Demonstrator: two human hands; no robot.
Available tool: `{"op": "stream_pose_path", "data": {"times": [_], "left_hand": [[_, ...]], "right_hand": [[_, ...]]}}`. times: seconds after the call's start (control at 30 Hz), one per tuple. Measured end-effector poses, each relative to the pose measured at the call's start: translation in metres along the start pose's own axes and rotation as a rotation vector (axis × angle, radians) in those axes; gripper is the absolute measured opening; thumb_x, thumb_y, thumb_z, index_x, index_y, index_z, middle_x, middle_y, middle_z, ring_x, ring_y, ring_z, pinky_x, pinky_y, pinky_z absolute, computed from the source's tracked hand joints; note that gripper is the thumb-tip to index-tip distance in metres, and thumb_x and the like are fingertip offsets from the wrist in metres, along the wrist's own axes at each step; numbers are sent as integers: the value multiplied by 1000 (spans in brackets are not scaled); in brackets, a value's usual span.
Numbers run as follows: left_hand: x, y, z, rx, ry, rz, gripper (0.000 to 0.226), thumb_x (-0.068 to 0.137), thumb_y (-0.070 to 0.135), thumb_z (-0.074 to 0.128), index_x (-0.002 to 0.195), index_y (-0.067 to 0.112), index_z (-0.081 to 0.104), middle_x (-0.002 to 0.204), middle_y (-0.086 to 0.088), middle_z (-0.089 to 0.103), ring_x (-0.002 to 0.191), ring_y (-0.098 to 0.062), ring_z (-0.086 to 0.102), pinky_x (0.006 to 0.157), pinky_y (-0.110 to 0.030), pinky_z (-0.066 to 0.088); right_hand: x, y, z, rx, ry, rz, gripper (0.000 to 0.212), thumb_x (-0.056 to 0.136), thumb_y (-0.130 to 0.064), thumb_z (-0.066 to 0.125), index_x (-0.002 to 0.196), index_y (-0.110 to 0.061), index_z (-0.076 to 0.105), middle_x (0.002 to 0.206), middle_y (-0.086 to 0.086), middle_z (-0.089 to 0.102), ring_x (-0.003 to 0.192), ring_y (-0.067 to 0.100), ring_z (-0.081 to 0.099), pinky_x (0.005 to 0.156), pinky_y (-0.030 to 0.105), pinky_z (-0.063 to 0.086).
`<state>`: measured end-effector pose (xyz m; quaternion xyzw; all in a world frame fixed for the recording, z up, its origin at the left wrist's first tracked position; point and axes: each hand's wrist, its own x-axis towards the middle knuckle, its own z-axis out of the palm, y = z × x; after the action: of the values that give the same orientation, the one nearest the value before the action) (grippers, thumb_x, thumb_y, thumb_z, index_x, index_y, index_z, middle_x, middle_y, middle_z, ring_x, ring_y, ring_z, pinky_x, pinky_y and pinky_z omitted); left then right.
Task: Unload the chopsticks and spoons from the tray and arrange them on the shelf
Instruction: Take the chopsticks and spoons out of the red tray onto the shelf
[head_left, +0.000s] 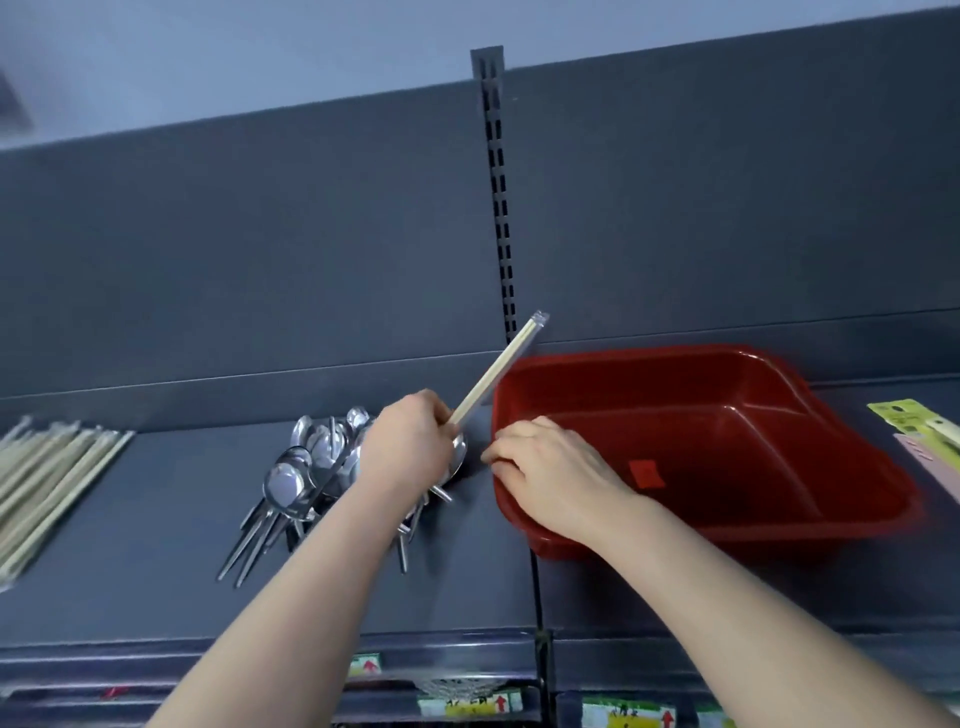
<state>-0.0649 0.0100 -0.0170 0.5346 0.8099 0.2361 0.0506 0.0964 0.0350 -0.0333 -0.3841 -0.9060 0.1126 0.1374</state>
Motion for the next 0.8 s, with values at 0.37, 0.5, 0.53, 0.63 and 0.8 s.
{"op": "stream_pose_path", "data": {"times": [0.37, 0.5, 0.53, 0.63, 0.8], "left_hand": [[-6, -4, 17, -32, -48, -17, 7, 87, 23, 61, 92, 19, 62, 88, 2, 68, 86, -21, 63, 72, -32, 51], [-17, -12, 18, -115, -31, -89, 7, 86, 25, 63, 84, 20, 58, 81, 0, 68, 83, -23, 63, 70, -31, 48], [-20, -17, 16, -128, -16, -105, 8, 86, 25, 63, 84, 20, 58, 81, 0, 66, 83, -24, 62, 70, -31, 46], [-32, -53, -6, -126, 34, -170, 8, 85, 24, 63, 89, 17, 62, 86, -3, 67, 87, -26, 62, 73, -31, 47], [-55, -152, -57, -131, 134, -322, 15, 86, 26, 62, 98, 18, 61, 86, 4, 62, 88, -23, 59, 73, -29, 46]], "right_hand": [[-12, 29, -15, -104, 70, 249, 29, 94, -26, 40, 109, -34, 65, 125, -14, 60, 114, 18, 52, 93, 34, 39], [-1, 21, -16, -185, 85, 202, 28, 94, -23, 45, 112, -34, 64, 125, -11, 59, 117, 18, 49, 93, 35, 37], [4, 14, -16, -176, 92, 181, 28, 94, -24, 46, 113, -35, 63, 126, -11, 58, 117, 18, 49, 93, 35, 37], [24, -25, -3, -153, 80, 97, 25, 95, -25, 46, 111, -34, 64, 124, -8, 60, 116, 20, 49, 92, 35, 38], [51, -118, 40, -125, 66, -63, 26, 93, -21, 48, 110, -29, 66, 117, -5, 62, 114, 21, 52, 90, 34, 40]]}}
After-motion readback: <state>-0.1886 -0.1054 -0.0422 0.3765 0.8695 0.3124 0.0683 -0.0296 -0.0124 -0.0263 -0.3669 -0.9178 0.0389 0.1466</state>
